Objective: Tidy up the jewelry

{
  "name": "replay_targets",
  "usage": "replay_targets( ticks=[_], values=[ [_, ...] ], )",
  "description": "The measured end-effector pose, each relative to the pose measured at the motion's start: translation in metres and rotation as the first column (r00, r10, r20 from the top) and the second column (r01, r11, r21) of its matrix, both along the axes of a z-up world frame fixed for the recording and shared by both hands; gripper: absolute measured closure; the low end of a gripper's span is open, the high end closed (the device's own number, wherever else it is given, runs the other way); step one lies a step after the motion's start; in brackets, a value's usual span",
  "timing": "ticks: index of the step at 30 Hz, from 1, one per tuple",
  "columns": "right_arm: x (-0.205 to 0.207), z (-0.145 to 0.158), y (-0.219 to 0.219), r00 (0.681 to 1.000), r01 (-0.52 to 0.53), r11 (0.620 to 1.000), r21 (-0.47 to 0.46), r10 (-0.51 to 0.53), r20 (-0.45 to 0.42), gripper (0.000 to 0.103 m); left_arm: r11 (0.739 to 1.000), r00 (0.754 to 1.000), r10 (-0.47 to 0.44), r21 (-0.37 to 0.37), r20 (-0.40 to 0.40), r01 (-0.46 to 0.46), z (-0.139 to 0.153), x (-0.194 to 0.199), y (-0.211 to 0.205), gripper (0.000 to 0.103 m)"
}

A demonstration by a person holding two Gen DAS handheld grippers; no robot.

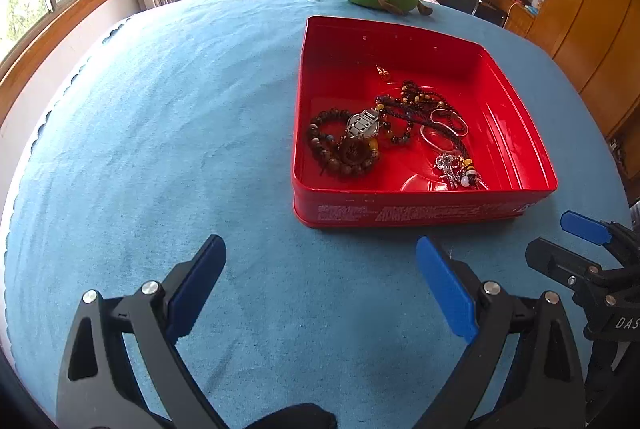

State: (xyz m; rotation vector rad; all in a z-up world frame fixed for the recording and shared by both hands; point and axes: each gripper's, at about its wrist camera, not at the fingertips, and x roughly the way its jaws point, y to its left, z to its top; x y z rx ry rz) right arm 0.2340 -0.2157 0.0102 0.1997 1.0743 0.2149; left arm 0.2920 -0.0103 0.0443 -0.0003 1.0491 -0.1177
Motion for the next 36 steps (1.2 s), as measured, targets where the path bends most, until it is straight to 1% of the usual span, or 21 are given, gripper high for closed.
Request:
replay_targets(
  ticks=[2,7,10,18,36],
  values=[
    [0.001,-0.001,0.000,1.000,-0.002,1.000,0.002,0.002,-0.004,0.004,1.000,1.000,-0.002,-0.006,-0.003,0.002,-0.001,0.001,-0.001,0.008],
    [0.004,0.000,0.002,1.000,-0.006,1.000,-0.025,0.006,0.017,0.004,1.000,1.000,-0.002,-0.017,0.014,0.002,0.000,0.004,-0.003,0.008],
    [0.008,-0.001,0.001,1.000,-0.007,1.000,-0.025,0.007,0.013,0.004,1.000,1.000,0.002,-0.020,0.009,-0.002,-0.001,0.008,-0.005,0.008],
    [0.017,-0.011,-0.002,1.000,0.000,1.000,-0.020,-0.001,-0.021,0.004,1.000,1.000,0.010,-0.015,-0.013,-0.010,-0.009,0.019,-0.006,0.008],
    [0.020,-0.013,-0.001,1.000,-0.001,1.000,-0.030,0.001,-0.021,0.004,1.000,1.000,0.008,0.003,-0.004,-0.008,-0.011,0.023,-0.006,0.008]
  ],
)
